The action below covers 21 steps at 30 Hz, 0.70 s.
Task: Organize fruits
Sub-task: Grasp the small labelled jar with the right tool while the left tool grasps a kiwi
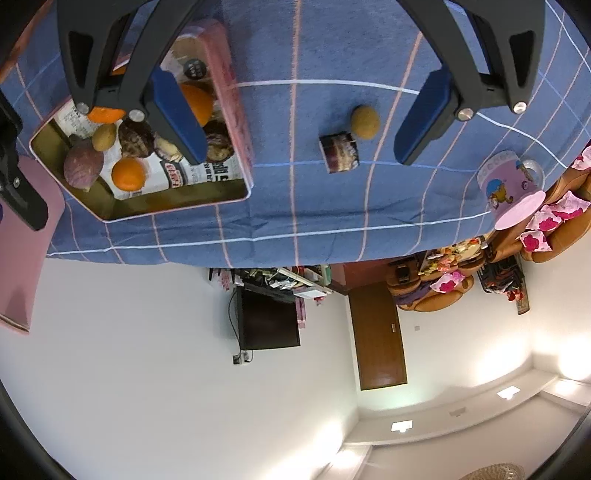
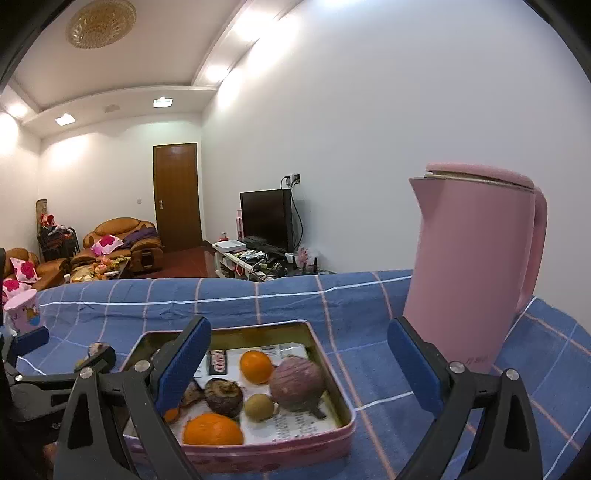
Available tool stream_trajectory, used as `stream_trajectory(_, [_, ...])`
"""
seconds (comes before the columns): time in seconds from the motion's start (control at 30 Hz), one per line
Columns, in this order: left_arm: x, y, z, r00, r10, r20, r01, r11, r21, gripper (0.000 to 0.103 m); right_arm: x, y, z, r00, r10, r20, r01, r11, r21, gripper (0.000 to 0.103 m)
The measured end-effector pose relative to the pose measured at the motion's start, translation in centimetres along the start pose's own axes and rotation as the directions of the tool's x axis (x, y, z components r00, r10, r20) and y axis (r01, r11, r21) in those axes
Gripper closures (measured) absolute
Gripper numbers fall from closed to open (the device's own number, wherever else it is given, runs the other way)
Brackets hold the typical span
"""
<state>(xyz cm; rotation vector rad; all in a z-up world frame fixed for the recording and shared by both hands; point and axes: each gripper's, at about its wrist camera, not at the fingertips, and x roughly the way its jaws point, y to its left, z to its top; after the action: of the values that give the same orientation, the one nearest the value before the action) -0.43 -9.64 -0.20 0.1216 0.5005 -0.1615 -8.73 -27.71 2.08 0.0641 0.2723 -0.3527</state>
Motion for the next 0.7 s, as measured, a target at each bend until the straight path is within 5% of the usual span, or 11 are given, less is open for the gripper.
stream_trajectory(0.7, [2.8, 9.7, -0.8, 0.991, 0.055, -0.12, -0.06, 0.997, -0.042, 0.0, -0.3, 8.2, -0.6, 0.993, 0.111, -0.028, -0.111, 0.994, -0.018, 0.006])
